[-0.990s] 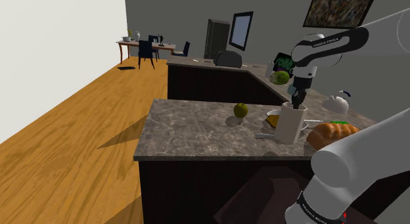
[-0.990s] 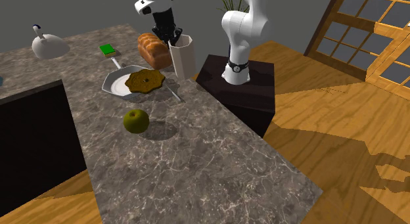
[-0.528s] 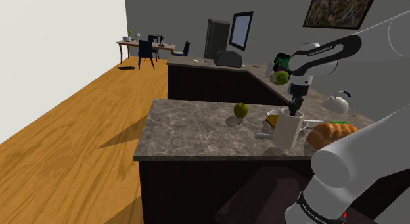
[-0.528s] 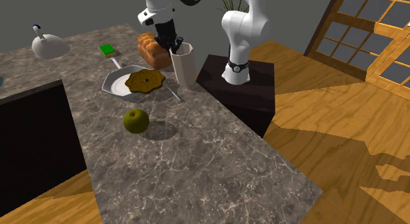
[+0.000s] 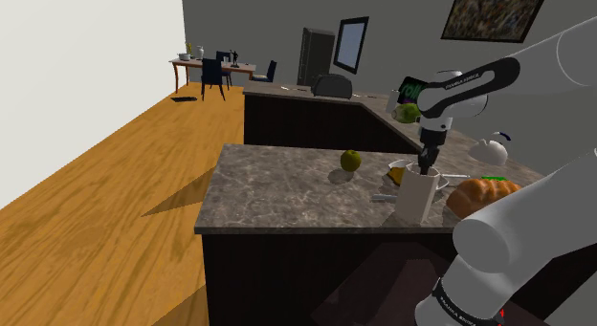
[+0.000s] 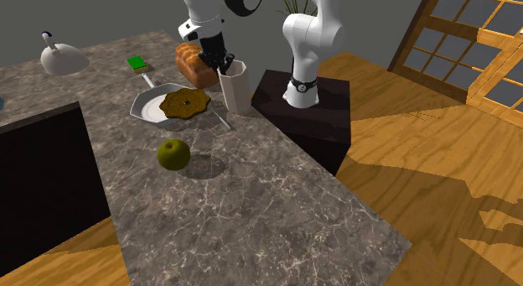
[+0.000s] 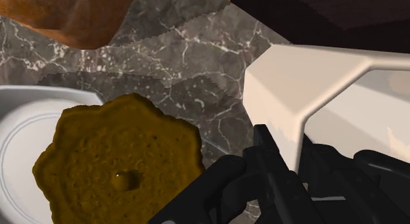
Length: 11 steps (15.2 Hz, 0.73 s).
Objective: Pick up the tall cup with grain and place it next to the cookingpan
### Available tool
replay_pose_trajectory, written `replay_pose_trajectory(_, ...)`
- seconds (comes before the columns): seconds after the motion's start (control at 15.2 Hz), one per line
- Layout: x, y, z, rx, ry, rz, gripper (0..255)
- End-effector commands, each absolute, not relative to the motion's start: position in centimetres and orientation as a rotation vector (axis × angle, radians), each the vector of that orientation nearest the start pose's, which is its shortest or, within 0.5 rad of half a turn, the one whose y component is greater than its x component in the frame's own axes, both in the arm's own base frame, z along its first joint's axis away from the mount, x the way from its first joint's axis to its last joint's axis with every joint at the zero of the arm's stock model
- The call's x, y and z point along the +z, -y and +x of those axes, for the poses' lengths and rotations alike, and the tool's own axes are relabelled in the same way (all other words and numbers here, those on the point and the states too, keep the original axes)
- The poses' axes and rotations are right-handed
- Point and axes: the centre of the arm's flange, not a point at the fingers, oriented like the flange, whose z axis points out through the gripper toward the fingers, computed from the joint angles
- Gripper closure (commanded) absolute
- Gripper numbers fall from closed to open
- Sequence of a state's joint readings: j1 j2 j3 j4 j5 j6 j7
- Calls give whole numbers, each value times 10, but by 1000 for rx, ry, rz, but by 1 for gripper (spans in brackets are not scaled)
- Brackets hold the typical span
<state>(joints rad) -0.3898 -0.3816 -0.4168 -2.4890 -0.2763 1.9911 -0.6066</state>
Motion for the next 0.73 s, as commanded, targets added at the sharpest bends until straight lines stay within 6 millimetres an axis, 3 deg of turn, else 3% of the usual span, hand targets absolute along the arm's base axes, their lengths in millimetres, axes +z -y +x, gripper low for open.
replay_pose_trajectory(0.0,402,308,272,253,-49,-3117,255)
replay_pose_trajectory(0.13,402,308,272,253,-49,-3117,255)
replay_pose_trajectory(0.2,402,308,272,253,-49,-3117,0)
replay_pose_trajectory(0.53,402,308,272,253,-49,-3117,0)
replay_pose_trajectory(0.66,428,308,276,253,-49,-3117,0)
